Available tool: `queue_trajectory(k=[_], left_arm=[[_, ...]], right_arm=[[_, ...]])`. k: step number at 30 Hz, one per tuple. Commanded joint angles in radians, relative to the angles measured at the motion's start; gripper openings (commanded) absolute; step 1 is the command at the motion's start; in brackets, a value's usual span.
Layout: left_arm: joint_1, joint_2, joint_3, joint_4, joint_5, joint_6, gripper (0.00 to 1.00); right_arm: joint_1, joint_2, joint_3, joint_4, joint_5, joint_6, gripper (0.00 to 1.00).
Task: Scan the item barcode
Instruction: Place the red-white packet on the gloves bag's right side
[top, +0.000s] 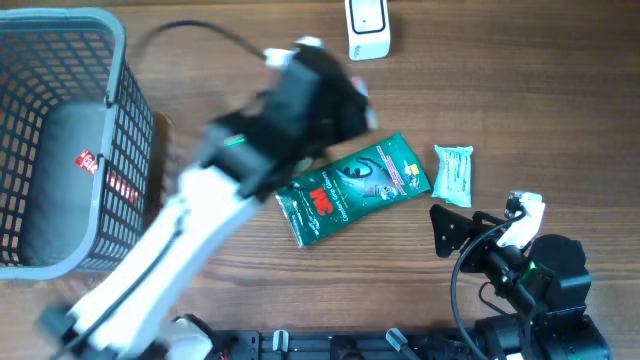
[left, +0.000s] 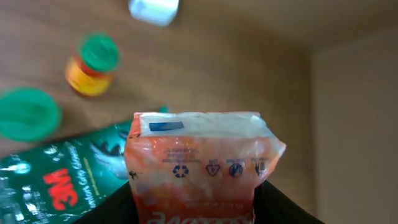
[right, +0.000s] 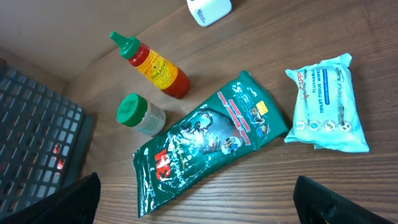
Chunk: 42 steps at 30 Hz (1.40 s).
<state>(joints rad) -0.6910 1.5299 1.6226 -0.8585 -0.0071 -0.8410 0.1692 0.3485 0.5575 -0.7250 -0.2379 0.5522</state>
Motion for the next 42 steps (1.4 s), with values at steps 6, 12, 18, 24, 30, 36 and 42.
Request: queue_trajectory(k=[6, 12, 18, 24, 30, 36, 42], left_arm=[[-0.127, 0.425, 0.001, 0.116, -0.032, 0.019, 0.52], [-0.180, 0.591, 0.001, 0.197, -0.032, 0.019, 0.58], [-0.181, 0.595, 0.001, 0.192, -0.037, 0.019, 0.67], [-0.167, 0.507, 0.001, 0.189, -0.050, 0.081, 0.82], [-0.060, 0.245, 0.001, 0.058, -0.184, 0.105, 0.83], [0.079, -0.067, 0.001, 0.032, -0.319, 0.219, 0.87], [0.296, -0.332, 0.001, 0.034, -0.600, 0.318, 0.93]], right_arm=[[0.000, -0.005, 0.001, 0.005, 0.013, 0.005, 1.00], [0.000, -0.005, 0.001, 0.005, 0.013, 0.005, 1.00], [0.000, -0.005, 0.001, 0.005, 0.013, 0.005, 0.99], [0.000, -0.005, 0.001, 0.005, 0.013, 0.005, 1.00], [0.000, -0.005, 0.001, 0.005, 0.013, 0.005, 1.00], [0.000, -0.005, 0.001, 0.005, 0.013, 0.005, 1.00], [0.000, -0.005, 0.001, 0.005, 0.013, 0.004, 1.00]])
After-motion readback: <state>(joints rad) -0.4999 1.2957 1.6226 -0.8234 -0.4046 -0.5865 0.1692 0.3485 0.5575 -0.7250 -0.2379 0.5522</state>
